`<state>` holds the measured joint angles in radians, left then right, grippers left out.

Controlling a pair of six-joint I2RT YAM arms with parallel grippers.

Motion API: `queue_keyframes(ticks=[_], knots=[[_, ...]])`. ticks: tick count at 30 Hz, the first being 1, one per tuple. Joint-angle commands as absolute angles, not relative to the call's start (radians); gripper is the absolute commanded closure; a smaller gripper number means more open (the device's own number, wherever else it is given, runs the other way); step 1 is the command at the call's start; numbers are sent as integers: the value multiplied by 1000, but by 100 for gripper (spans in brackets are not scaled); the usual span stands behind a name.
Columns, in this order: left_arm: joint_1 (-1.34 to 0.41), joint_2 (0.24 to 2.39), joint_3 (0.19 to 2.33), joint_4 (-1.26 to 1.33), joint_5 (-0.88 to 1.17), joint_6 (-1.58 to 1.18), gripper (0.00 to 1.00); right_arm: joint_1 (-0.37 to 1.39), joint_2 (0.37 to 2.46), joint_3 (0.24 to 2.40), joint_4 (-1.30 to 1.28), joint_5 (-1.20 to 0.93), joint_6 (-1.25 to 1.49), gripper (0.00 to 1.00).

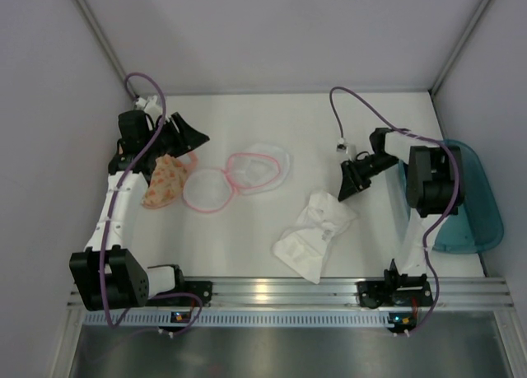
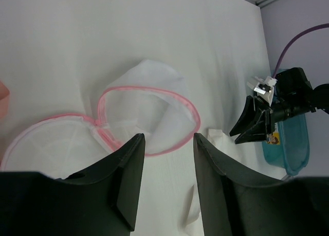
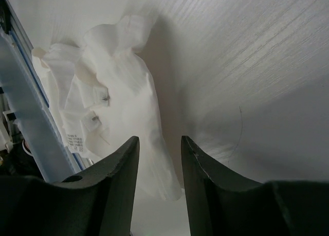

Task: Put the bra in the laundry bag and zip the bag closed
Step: Adjust the bra at the center of the board.

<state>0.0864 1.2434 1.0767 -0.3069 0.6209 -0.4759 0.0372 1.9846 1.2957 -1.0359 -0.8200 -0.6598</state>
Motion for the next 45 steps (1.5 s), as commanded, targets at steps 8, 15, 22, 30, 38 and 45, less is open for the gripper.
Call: queue_keyframes(ticks=[8,15,22,30,38,45], knots=[[94,1255,1075,-259,635,-479,52,32,1997,1293,-966,-873,-686,72],[92,1252,1078,-259,637,-486,52,34,1954,1287,-963,-856,-689,75],[94,1246,1077,-259,637,-479,52,40,1948,1276,-971,-847,-704,76],[92,1259,1080,-259,638,-483,52,57,1950,1276,-972,-847,-715,89],[92,1261,1080,-261,627,-468,52,41,1829,1364,-948,-743,-680,100],[94,1259,1091,-258,617,-459,52,60,1686,1385,-954,-647,-653,100]])
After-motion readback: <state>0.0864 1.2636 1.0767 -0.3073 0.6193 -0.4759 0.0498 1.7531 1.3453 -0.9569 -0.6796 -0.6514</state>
